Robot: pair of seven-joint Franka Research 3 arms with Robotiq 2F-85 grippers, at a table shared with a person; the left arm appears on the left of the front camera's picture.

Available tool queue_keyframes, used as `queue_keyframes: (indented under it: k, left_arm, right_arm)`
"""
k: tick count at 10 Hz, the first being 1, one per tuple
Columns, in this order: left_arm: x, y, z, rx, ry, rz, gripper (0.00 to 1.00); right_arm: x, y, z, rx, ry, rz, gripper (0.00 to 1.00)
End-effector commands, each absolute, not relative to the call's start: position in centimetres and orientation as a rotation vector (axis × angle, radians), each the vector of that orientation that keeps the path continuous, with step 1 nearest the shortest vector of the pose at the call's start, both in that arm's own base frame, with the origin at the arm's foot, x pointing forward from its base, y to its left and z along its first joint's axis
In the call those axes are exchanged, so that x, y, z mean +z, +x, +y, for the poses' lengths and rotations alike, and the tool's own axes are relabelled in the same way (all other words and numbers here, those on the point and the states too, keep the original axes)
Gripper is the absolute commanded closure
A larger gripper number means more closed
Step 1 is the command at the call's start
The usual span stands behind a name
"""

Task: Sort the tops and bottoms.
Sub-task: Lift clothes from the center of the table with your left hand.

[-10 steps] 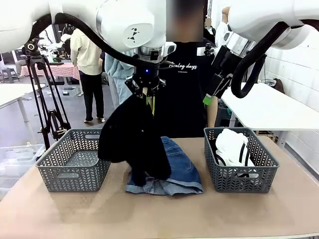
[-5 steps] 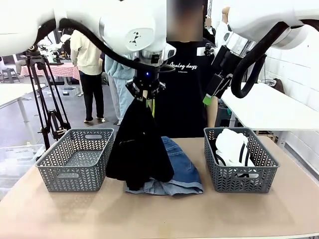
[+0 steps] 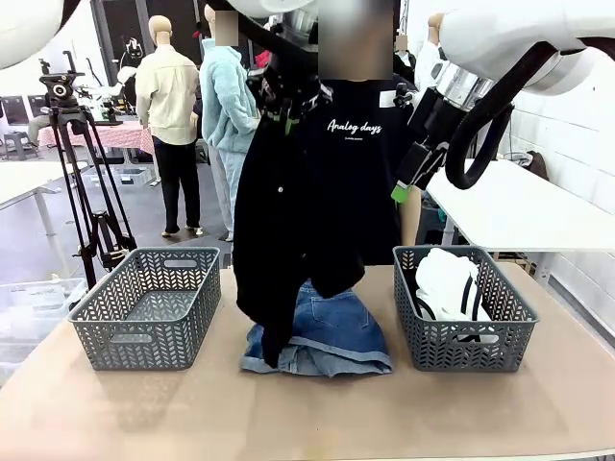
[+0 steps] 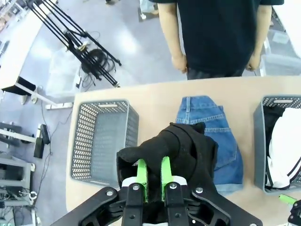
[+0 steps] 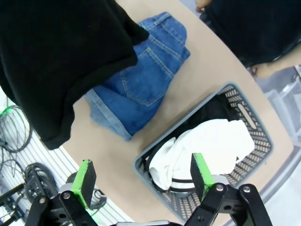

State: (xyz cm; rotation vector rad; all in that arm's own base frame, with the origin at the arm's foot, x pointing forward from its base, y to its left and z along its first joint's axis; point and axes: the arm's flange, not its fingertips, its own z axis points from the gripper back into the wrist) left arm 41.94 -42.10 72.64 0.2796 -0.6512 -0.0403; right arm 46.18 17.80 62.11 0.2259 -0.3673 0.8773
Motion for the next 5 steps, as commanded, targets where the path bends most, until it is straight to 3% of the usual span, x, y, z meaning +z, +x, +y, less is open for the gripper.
queue_keyframes:
  k: [1,5]
  left_arm:
    - [73.9,43.1,-42.6,-0.032,0.313,-0.680,1.00]
    - [73.0,42.1,-42.1,-0.037,0.285,-0.668,1.00]
  right_arm:
    - [62.1,46.1,17.9,0.865,0.209,-0.363,0.00]
    - [62.1,46.1,17.9,0.865,0.209,-0.363,0.00]
